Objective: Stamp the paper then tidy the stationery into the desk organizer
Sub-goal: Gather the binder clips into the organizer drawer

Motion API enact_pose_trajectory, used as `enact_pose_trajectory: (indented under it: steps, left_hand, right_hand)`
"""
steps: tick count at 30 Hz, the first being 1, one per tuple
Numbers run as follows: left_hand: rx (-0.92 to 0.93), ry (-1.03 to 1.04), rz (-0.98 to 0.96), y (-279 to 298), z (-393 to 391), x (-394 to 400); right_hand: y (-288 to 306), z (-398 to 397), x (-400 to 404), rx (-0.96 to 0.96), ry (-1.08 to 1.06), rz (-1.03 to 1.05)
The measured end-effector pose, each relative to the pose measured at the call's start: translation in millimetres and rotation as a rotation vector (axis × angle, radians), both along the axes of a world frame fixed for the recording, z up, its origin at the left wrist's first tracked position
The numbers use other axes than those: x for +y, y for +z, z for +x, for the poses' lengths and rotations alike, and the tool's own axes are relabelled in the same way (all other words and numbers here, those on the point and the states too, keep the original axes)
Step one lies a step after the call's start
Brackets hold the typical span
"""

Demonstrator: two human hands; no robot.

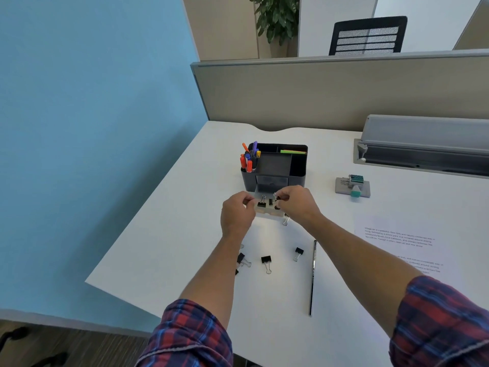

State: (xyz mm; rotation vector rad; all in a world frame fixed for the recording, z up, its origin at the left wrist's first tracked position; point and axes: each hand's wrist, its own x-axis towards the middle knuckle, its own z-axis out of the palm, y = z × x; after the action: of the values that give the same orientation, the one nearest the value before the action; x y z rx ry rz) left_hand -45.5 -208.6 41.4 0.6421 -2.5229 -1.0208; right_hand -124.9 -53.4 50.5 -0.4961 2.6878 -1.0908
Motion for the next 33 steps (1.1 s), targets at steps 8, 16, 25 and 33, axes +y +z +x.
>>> enact_pose_trajectory:
  steps: [8,16,25,33]
  left_hand:
    - [-0.186,0.05,-0.013,-26,27,-22]
    - [-0.328,-0.185,-0.145,-41,35,-19]
    - [-0.385,-0.279,-0.271,-37,28,-11]
    - [-0.484,-0.382,-0.316,-31,25,-8]
  right_hand:
    - [-12,8,29,0.211,0.057,-0.03]
    - [-49,13,58,0.029,0.12,0.34]
    - [-50,16,44,0.065,0.301,0.529]
    - [-46,18,37,0.187,0.363,0.554]
